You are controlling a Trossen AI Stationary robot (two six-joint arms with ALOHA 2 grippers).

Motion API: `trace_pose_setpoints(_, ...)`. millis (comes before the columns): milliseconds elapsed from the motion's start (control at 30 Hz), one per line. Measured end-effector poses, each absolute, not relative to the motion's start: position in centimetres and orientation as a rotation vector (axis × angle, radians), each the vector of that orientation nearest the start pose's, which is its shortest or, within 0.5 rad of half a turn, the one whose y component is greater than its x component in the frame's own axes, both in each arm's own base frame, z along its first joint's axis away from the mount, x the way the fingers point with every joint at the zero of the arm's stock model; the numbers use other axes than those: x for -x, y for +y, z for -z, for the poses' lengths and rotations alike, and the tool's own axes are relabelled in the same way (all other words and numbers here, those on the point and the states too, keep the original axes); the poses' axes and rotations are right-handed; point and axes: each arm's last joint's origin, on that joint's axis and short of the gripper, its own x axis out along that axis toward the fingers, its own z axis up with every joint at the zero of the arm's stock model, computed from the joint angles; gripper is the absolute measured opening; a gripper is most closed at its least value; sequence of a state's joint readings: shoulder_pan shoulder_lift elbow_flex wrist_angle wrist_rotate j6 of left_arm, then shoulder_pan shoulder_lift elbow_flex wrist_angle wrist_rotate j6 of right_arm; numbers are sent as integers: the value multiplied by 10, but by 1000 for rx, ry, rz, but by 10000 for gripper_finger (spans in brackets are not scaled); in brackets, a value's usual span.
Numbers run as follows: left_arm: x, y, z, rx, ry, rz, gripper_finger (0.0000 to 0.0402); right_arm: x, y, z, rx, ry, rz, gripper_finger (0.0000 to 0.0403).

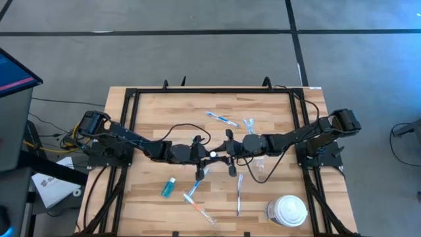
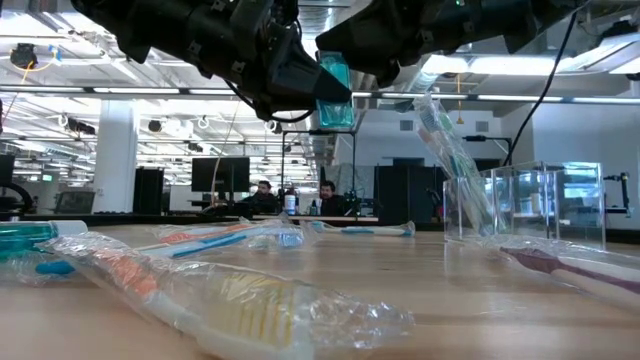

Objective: Pick & Place toothbrushing station
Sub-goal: Put the top blue mouthwash into the transparent organizer

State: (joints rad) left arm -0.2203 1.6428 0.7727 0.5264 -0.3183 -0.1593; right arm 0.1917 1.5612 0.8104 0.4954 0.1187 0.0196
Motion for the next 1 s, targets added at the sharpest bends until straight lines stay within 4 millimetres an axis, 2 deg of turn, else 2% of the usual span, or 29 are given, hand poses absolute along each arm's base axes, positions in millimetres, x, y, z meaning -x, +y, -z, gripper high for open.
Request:
trace_pose_setpoints(67,-326,-64,-186,66,323,-123,65,-325,60,-220,20,255,-76,85)
trace_pose_setpoints(667,-326,-64,-186,67,324,-125,80,-325,58,-219,20,265,-79,85)
trace_pose_setpoints(1000,-326,-63,-185,67,333,-134,134,-317,57,-220,40,327,-49,85)
